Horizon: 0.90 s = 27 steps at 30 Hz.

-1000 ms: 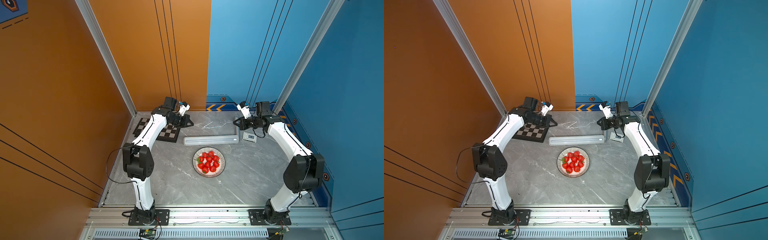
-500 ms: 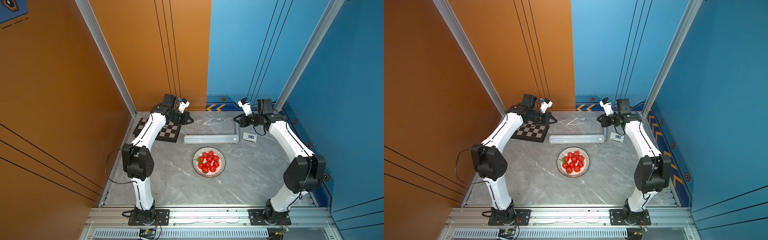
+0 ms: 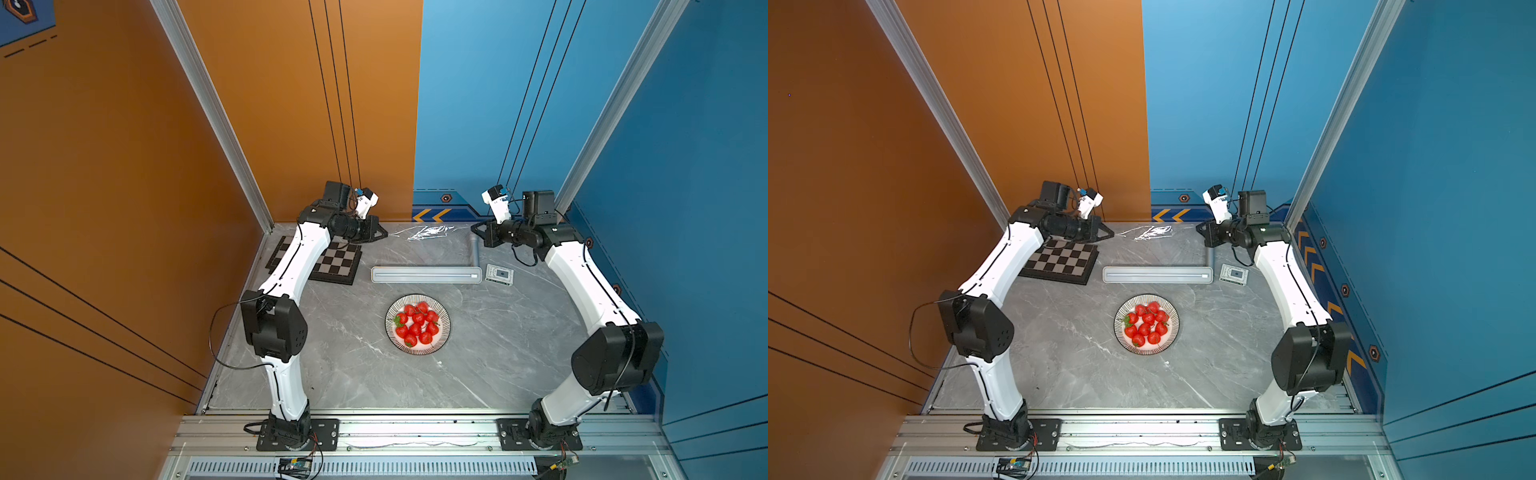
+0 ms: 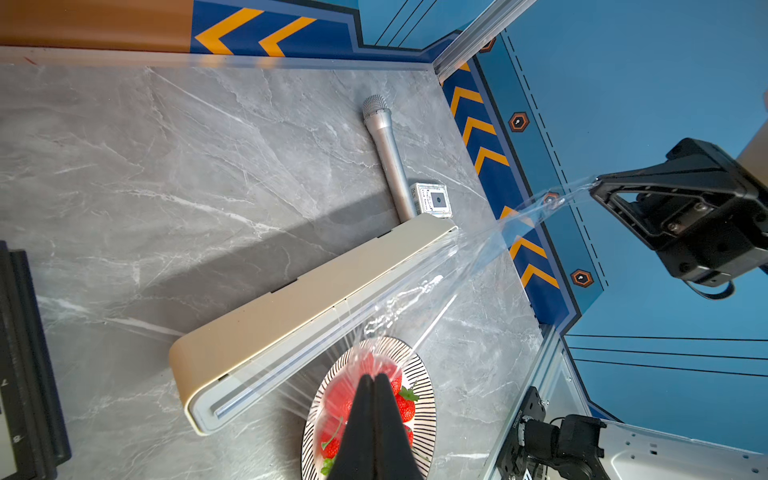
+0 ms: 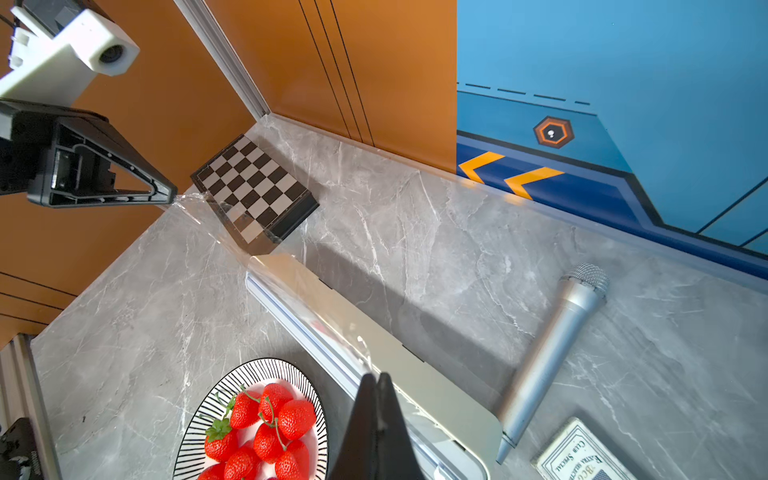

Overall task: Wrap the plate with plastic wrap
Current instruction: Pull the plastic wrap from the plastic wrap cutting box.

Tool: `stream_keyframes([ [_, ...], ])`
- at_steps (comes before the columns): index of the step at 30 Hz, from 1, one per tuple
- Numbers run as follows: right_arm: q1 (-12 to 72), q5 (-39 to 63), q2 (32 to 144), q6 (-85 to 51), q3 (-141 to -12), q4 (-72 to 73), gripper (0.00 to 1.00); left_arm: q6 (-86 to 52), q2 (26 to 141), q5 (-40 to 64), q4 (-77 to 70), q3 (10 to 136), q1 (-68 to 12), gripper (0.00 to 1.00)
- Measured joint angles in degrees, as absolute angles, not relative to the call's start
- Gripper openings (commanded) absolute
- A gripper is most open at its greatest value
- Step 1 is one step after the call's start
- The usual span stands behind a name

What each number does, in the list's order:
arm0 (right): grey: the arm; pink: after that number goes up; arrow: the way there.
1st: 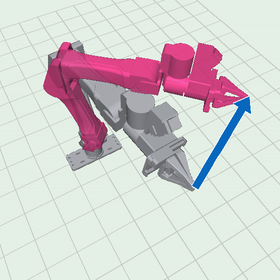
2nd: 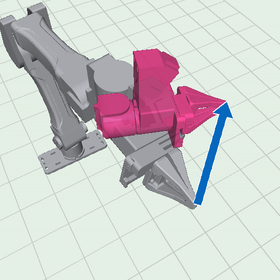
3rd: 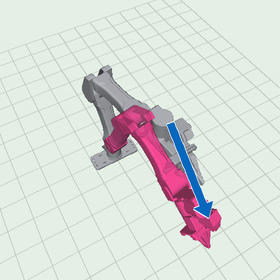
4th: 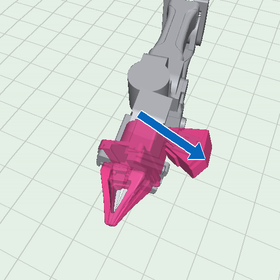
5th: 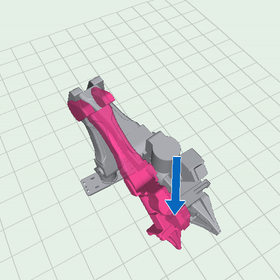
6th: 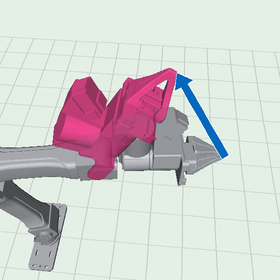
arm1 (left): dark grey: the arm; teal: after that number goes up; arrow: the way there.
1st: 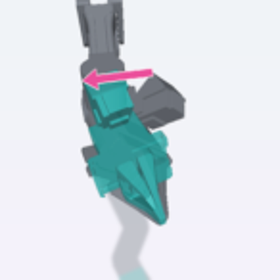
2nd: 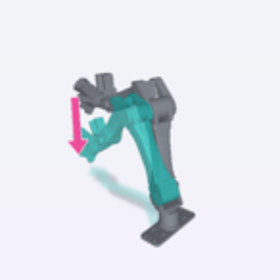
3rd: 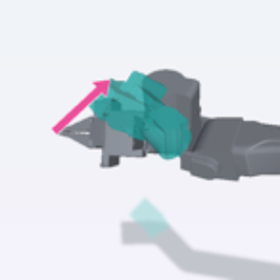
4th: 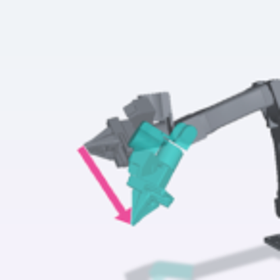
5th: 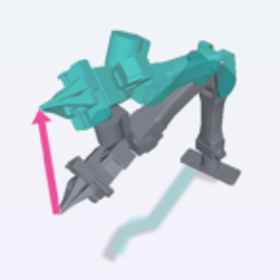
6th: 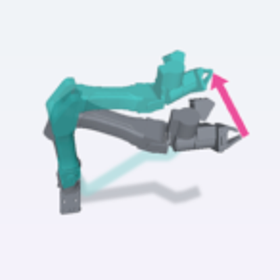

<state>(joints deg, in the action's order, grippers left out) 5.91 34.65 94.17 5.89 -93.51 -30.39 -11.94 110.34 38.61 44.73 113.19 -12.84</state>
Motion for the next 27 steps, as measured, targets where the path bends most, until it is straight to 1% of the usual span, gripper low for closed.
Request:
stream_keyframes([
  [27, 6.22, 32.75, 93.86, 4.43, -96.38, -30.39, 0.00, -12.84, 109.91, 37.85, 45.10, 118.96, -12.78, 0.00],
])
